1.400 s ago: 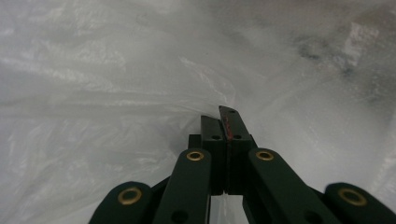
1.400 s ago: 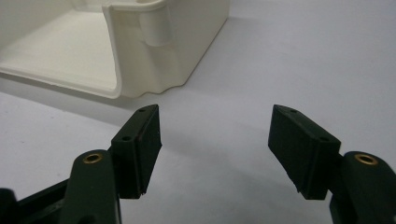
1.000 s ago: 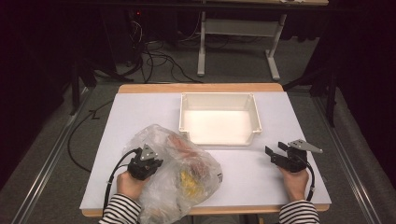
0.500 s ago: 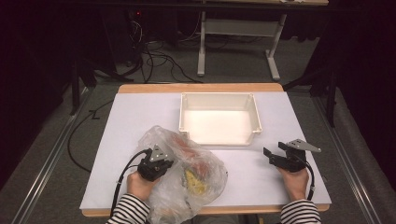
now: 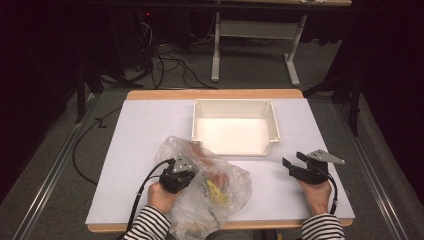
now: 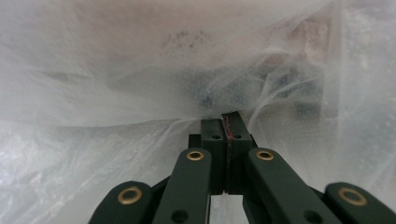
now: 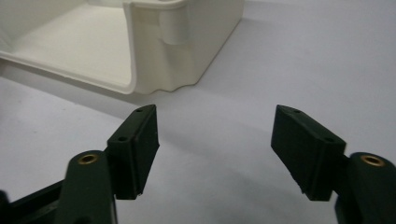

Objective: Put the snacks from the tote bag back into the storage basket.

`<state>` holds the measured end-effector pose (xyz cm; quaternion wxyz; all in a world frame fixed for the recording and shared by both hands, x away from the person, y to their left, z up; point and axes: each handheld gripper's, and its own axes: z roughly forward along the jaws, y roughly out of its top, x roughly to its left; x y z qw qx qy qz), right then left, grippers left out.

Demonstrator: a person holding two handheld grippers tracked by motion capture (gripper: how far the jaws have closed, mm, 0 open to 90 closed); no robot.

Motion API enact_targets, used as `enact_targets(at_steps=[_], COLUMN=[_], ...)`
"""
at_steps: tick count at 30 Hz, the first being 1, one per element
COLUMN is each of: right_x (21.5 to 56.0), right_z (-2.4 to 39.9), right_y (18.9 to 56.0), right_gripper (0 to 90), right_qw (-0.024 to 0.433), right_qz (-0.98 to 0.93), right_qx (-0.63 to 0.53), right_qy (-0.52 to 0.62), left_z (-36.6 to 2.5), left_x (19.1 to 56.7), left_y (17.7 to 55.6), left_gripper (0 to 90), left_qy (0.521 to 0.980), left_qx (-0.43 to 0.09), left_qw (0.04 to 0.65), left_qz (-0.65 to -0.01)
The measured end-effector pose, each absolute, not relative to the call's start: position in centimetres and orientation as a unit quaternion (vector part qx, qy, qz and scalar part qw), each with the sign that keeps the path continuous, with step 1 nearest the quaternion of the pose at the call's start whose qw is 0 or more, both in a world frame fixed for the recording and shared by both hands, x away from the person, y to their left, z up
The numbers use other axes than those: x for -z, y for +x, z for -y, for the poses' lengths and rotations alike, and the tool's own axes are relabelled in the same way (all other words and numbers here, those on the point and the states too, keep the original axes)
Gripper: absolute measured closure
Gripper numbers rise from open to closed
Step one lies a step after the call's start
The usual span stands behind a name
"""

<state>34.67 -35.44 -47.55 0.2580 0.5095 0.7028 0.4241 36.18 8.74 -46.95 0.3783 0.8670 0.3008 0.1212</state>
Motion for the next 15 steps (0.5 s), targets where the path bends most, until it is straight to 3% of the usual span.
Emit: enact_targets(at_steps=[7,15], right_x=[46.9,46.1], right_z=[34.6,32.3], right_y=[33.2,31.9], right_gripper=[44.8,42.4], right_qw=[0.243,0.212], right_qz=[-0.723,-0.75], right_qx=[-0.438,-0.451], right_qy=[0.476,0.435], left_z=[-7.8,-7.3], left_x=[47.1,46.9], left_y=[36.0,35.6], left_gripper=[90.0,89.3], left_qy=[0.867,0.869], left_qx=[-0.11,-0.121], left_qw=[0.384,0.386], left_qz=[-0.297,-0.284])
